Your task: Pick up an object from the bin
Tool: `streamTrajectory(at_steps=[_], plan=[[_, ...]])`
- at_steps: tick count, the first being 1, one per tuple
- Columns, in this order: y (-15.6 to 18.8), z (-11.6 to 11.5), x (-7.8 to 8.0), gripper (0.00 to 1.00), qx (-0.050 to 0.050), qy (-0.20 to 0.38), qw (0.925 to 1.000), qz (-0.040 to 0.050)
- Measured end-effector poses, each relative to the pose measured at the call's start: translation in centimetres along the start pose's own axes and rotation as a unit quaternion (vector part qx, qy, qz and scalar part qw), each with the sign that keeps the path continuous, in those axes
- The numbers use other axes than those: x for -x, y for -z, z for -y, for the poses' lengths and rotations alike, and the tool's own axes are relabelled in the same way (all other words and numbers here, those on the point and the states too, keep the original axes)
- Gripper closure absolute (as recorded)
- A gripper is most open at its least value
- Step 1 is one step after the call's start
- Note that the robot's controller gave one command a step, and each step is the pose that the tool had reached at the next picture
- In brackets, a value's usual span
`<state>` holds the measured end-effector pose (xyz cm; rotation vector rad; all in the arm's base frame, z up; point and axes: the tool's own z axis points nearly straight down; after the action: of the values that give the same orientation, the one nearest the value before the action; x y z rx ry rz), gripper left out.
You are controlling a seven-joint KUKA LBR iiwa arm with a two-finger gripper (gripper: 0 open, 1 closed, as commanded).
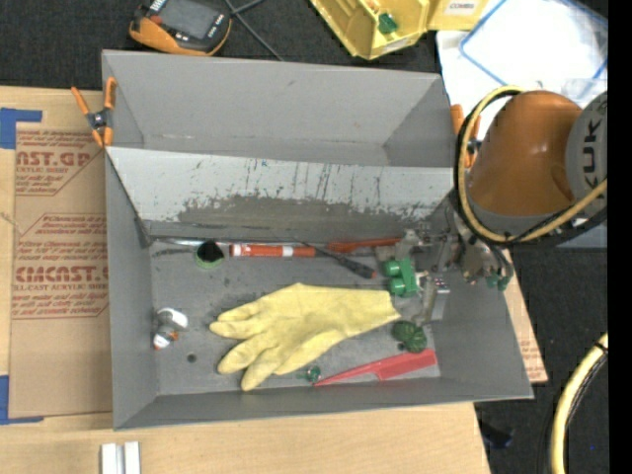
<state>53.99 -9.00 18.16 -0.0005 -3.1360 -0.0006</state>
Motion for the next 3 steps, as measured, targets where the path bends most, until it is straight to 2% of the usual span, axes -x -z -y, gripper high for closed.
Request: streamTrajectory(at_steps=[1,2,3], plan=[[0.4,0.0,0.2,0.0,0.0,0.0,1.0,0.0038],[-5.7,-2.7,3.5,0.0,0.001,-0.198,0.9801,0.0054],[-7.9,-2.0,0.9,0.0,0.0,-0.157,0.9876,0.0035]])
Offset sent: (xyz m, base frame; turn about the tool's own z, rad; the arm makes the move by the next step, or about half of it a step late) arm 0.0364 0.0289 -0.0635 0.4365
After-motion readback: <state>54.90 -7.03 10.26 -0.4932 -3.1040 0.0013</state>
